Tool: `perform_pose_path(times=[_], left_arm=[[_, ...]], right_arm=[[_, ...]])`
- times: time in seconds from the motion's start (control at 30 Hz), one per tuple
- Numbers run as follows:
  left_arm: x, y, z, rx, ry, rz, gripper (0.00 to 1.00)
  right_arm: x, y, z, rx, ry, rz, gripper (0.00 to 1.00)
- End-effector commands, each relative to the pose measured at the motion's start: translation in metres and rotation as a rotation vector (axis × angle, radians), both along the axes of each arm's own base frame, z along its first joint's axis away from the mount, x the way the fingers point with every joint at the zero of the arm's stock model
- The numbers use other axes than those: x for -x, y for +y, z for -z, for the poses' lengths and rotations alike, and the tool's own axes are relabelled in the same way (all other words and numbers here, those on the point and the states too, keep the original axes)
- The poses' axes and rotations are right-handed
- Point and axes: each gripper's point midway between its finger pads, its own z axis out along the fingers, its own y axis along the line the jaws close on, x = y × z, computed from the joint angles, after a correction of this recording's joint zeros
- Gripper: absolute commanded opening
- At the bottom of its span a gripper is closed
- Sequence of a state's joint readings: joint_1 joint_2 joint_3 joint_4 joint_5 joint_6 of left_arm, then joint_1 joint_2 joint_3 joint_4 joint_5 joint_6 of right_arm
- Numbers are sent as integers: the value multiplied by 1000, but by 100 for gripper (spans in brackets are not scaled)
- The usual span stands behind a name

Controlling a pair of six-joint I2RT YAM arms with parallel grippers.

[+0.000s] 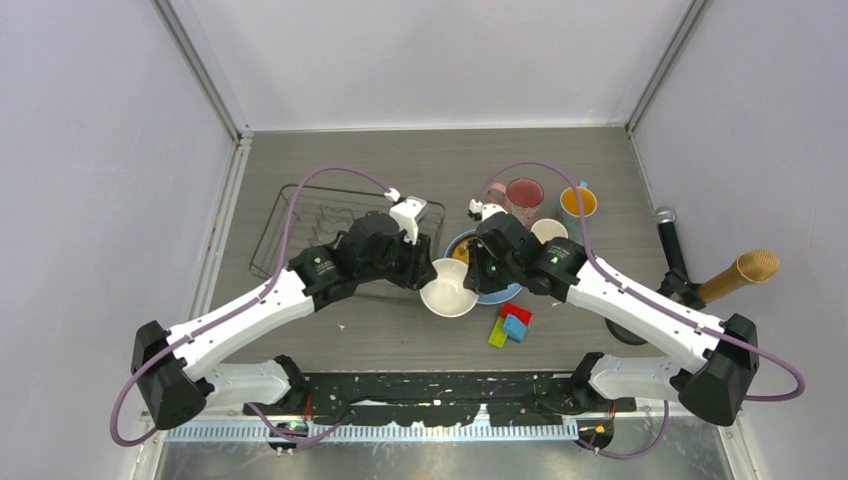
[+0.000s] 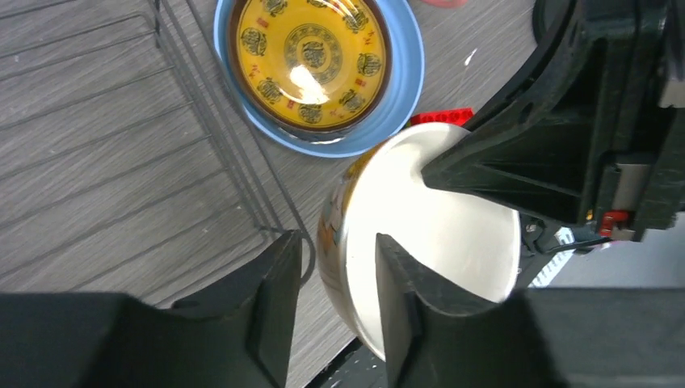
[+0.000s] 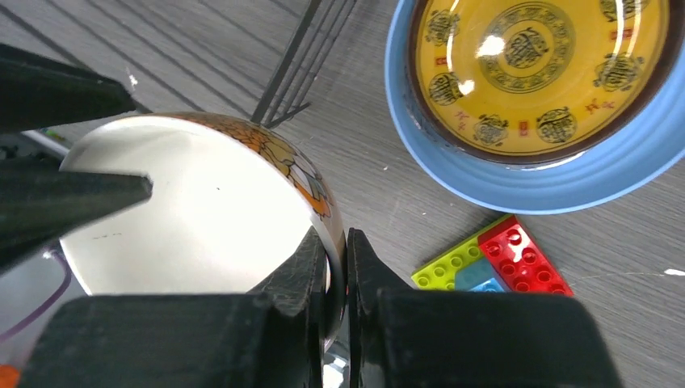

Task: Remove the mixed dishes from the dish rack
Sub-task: Place the bowl at the center of the board.

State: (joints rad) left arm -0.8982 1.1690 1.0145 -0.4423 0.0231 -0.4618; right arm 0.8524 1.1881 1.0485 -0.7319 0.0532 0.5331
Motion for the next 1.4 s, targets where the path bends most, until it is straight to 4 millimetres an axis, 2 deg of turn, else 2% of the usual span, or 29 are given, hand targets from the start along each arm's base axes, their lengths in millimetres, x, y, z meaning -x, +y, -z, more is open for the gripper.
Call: perform_pose_path(times=[0.0,0.03,0.07,0.2,0.33,0.4,0.53,0.6,0.7,0.73,0.87,0.97,1.1,1.23,1.37], left_arm=[[-1,-12,-29,97,-72,46,71],[-2,-10,-31,96,-87,41,95],[-3,-7,-32,92,-100,32,99],[-10,13,-36,69,-159,-50,100],[-10,25,-39,66,-189,-87,100],[-12,31,-40,63,-202,-113,100],[-13,39,-39,55,-216,-139,100],[-14,42,-37,43,-222,-149,100],[-16,48,-31,25,-221,-184,100],[-16,49,-28,22,-218,-187,100],[-15,53,-26,11,-212,-194,100],[-15,58,-26,12,-219,-216,100],[-12,58,-26,28,-222,-206,100],[-11,62,-26,22,-221,-213,100],[-14,76,-24,-12,-221,-281,100]], right_arm=[[-16,-2,-28,-84,-102,98,0],[-20,-9,-27,-64,-119,135,0],[-20,-15,-28,-59,-121,164,0],[-25,-51,-31,-18,-150,299,0],[-27,-101,-29,18,-121,475,0],[-29,-133,-25,30,-103,600,0],[-22,-175,-11,93,-64,765,0],[-17,-188,-1,110,-43,835,0],[-15,-204,3,89,-56,942,0],[-15,-212,2,85,-67,981,0],[-16,-223,-5,78,-84,1027,0],[-10,-235,-5,99,-77,1100,0],[-6,-260,-13,108,-145,1237,0],[-11,-272,-11,119,-140,1297,0],[-13,-280,2,107,-119,1362,0]])
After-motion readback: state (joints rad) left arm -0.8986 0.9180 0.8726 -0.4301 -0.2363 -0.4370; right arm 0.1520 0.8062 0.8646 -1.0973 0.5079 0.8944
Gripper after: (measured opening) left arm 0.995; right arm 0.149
